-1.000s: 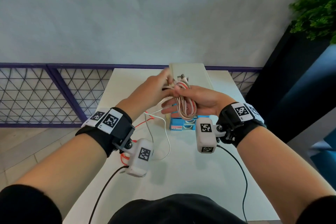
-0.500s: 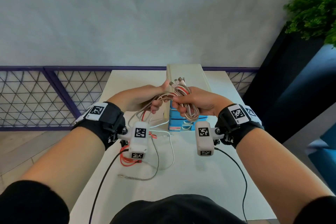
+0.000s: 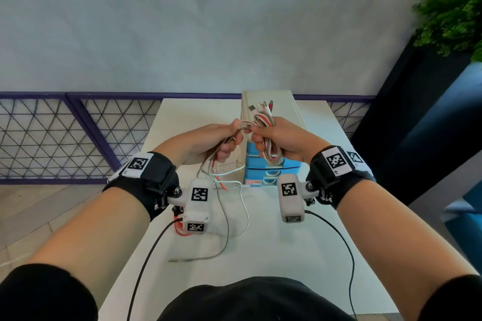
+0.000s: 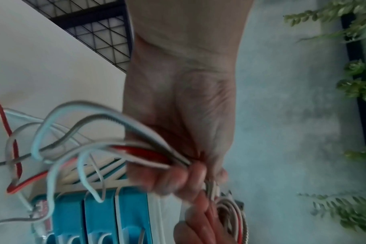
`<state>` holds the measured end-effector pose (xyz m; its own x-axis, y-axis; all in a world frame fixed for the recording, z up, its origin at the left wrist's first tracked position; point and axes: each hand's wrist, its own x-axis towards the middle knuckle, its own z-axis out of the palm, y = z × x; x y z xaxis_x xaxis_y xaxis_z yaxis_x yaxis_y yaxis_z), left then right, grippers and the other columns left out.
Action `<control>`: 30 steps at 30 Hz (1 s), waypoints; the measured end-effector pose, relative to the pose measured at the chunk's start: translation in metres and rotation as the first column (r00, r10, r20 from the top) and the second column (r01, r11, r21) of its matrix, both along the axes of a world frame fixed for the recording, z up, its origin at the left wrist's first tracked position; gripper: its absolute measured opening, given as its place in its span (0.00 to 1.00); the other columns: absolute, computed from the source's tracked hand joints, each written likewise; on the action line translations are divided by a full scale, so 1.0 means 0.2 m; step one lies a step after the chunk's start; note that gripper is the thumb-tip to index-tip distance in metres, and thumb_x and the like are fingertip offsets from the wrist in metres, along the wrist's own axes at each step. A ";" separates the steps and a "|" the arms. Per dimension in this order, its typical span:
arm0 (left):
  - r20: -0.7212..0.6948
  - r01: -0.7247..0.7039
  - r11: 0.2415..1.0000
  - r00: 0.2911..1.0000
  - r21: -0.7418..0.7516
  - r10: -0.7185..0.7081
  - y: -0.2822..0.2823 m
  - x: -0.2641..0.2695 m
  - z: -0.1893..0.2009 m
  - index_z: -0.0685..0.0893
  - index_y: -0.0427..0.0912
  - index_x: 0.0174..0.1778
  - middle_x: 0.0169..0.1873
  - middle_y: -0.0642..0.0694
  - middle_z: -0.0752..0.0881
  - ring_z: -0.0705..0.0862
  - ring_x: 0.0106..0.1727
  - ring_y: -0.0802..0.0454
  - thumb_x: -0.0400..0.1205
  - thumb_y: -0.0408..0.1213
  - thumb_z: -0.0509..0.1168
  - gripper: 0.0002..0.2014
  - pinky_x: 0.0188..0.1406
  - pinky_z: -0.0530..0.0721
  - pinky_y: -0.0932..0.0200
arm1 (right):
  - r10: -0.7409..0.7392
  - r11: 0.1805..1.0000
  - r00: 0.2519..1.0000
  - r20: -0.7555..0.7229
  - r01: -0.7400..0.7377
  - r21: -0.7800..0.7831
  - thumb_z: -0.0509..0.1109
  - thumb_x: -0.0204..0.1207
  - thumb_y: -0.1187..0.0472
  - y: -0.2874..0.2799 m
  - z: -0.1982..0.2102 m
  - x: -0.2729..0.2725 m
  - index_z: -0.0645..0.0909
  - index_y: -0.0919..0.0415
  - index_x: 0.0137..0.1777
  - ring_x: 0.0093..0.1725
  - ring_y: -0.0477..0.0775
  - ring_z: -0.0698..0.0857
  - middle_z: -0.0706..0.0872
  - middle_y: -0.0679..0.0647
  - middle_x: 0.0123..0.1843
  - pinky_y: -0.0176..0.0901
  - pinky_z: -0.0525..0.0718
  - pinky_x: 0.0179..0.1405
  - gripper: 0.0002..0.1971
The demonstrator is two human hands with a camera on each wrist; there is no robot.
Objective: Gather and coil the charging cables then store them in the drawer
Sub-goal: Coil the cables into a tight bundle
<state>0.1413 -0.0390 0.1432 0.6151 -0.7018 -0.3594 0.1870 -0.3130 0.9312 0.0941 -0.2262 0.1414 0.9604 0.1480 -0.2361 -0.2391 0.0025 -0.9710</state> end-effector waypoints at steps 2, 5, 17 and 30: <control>-0.095 0.063 0.998 0.994 0.013 -0.061 0.03 0.00 -0.01 0.75 0.43 0.34 0.18 0.52 0.67 0.70 0.22 0.54 0.84 0.58 0.46 0.25 0.40 0.84 0.62 | -0.067 0.998 0.998 0.014 0.067 0.015 0.60 0.85 0.64 -0.03 0.00 0.02 0.78 0.63 0.47 0.25 0.46 0.78 0.77 0.50 0.27 0.39 0.77 0.31 0.08; -0.172 0.113 0.991 0.977 -0.067 -0.123 0.08 -0.01 -0.04 0.75 0.43 0.34 0.21 0.52 0.68 0.73 0.24 0.54 0.86 0.54 0.45 0.23 0.67 0.79 0.53 | -0.110 0.994 0.994 0.020 0.109 0.013 0.59 0.86 0.63 -0.05 -0.01 0.03 0.79 0.64 0.48 0.26 0.46 0.79 0.78 0.50 0.27 0.41 0.77 0.34 0.09; 0.169 -0.054 0.999 0.984 -0.004 0.054 -0.07 -0.13 -0.01 0.69 0.44 0.38 0.27 0.49 0.66 0.66 0.23 0.58 0.89 0.43 0.45 0.16 0.28 0.69 0.66 | -0.138 0.986 0.990 0.025 0.140 -0.090 0.64 0.78 0.38 0.06 -0.04 0.05 0.76 0.62 0.47 0.30 0.49 0.82 0.78 0.52 0.31 0.43 0.82 0.35 0.24; 0.613 -0.083 0.906 0.761 0.415 -0.211 -0.20 -0.19 0.00 0.77 0.39 0.40 0.36 0.42 0.82 0.76 0.29 0.53 0.87 0.38 0.50 0.14 0.27 0.70 0.61 | -0.285 0.913 0.957 0.058 0.289 -0.288 0.71 0.75 0.52 0.17 -0.08 0.06 0.81 0.61 0.45 0.43 0.63 0.86 0.82 0.62 0.40 0.51 0.86 0.43 0.12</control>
<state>0.1034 -0.0785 0.1428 0.7579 -0.6335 -0.1556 -0.4301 -0.6646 0.6110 0.1057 -0.1931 0.1253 0.9548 -0.2077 -0.2127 -0.2564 -0.2131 -0.9428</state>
